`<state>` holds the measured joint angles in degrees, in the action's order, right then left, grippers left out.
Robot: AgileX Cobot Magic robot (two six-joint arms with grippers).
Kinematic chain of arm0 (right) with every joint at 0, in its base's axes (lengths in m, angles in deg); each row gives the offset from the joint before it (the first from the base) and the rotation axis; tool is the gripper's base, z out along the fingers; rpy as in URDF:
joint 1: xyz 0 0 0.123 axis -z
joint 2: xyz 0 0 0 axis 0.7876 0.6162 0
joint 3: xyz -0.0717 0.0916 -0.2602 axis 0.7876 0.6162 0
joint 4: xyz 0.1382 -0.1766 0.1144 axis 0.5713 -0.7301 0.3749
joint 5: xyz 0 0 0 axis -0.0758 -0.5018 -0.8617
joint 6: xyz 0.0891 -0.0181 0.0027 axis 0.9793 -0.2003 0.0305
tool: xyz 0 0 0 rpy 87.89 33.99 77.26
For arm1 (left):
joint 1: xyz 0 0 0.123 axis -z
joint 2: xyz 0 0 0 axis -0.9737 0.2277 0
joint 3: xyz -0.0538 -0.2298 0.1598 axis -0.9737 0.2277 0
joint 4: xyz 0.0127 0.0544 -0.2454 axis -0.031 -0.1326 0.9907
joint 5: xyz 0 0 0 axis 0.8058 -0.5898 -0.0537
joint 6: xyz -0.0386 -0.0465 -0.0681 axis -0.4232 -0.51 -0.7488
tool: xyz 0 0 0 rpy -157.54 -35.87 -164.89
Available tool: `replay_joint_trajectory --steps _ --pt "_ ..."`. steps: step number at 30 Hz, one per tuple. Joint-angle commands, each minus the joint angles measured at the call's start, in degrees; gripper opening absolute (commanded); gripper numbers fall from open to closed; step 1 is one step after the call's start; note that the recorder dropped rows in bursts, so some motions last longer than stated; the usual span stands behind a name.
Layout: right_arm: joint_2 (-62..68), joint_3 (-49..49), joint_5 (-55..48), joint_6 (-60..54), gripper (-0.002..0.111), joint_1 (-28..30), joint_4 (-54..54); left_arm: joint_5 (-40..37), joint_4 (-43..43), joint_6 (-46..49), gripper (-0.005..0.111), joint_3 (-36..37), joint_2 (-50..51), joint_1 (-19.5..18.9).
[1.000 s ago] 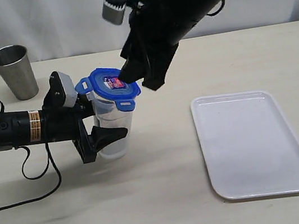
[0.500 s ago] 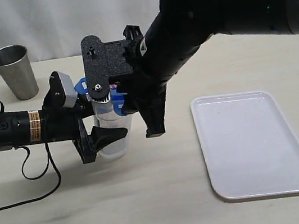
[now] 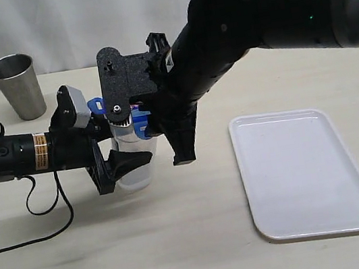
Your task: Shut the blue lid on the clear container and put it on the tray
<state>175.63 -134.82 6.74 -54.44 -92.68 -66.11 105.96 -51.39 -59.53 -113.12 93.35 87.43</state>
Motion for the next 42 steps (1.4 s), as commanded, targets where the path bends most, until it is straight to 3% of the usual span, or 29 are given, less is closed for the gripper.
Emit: replay_joint_trajectory --steps 1,26,32,42 --pt "1.6 0.3 -0.8 0.2 0.039 -0.9 -1.4 4.9 0.3 0.2 0.0 0.1 -0.3 0.1" --pt "10.2 0.3 0.1 4.2 0.033 -4.9 -11.2 8.0 -0.7 0.1 0.0 0.1 -0.2 0.1" --pt "11.3 0.8 2.9 13.6 0.033 -6.6 -21.5 8.9 -1.1 0.1 0.0 0.1 -0.2 0.1" --pt "12.8 2.9 5.4 20.0 0.031 -6.7 -27.1 9.2 -1.4 -0.4 0.0 0.1 -0.2 0.1"
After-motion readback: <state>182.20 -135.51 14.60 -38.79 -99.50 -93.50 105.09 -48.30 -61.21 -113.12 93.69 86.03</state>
